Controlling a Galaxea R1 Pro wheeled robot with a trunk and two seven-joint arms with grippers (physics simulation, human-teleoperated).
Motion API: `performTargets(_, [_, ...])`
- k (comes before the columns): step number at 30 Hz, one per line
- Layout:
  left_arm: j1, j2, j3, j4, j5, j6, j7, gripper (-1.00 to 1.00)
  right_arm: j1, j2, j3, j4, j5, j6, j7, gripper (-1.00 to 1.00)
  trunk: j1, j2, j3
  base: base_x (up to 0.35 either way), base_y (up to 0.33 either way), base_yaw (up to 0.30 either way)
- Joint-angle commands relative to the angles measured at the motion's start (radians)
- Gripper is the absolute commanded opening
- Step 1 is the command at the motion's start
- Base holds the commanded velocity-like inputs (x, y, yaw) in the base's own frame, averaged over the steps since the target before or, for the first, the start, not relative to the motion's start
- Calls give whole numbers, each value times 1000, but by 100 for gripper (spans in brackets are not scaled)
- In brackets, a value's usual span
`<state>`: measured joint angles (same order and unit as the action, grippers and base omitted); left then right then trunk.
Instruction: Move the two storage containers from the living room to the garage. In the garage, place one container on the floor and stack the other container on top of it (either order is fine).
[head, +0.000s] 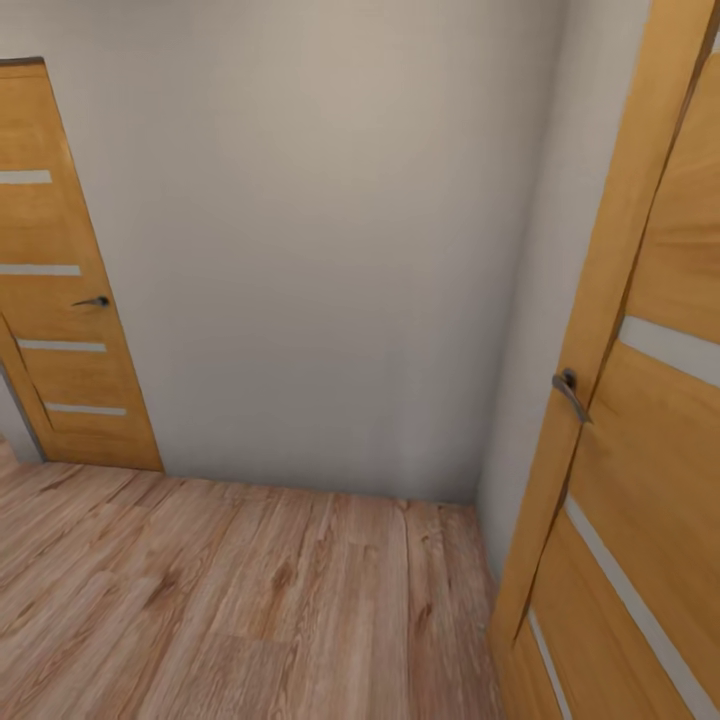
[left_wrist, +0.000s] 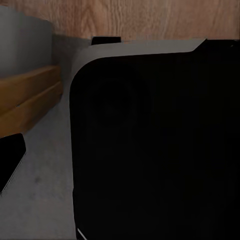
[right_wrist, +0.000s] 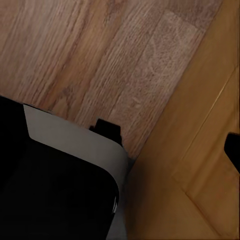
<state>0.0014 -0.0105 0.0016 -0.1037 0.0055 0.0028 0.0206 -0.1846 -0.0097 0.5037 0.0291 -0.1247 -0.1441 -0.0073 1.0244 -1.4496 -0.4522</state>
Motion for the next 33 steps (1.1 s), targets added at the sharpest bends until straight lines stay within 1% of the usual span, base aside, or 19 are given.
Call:
performTargets(1, [0,0,0,-2,1,0,2,100,-1,1,9,3,-10,-6,0,100,1,0,-1,319,0,0])
performTargets(23, [0,0,0,-2,1,0,2,100,-1,2,9,3,-10,-6,0,100,1,0,-1,317,0,1])
performTargets(33, [0,0,0,-2,1,0,2,100,-1,1,9,3,-10,-11,0,100,1,0,-1,316,0,236])
